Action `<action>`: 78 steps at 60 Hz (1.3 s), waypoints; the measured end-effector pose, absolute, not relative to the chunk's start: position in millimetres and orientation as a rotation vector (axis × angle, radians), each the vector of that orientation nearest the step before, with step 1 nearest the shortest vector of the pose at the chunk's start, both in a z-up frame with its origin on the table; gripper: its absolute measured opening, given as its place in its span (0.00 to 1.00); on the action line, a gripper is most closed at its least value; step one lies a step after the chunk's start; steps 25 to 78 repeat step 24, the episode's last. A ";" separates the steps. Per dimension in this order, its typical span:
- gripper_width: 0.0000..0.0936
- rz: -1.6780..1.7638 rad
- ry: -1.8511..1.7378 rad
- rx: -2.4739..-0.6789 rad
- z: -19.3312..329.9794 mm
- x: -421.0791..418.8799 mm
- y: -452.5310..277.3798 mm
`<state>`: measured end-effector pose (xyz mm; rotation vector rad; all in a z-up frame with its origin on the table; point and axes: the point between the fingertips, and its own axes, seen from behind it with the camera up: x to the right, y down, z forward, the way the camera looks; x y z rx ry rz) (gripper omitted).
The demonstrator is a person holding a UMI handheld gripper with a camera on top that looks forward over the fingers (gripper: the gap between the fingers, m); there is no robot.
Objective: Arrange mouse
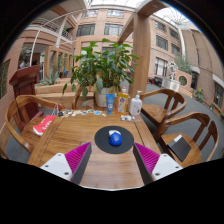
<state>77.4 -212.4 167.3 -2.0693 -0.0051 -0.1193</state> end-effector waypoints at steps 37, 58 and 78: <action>0.91 -0.112 -0.037 -2.063 175.2 69.9 -237.9; 0.91 -0.112 -0.037 -2.063 175.2 69.9 -237.9; 0.91 -0.112 -0.037 -2.063 175.2 69.9 -237.9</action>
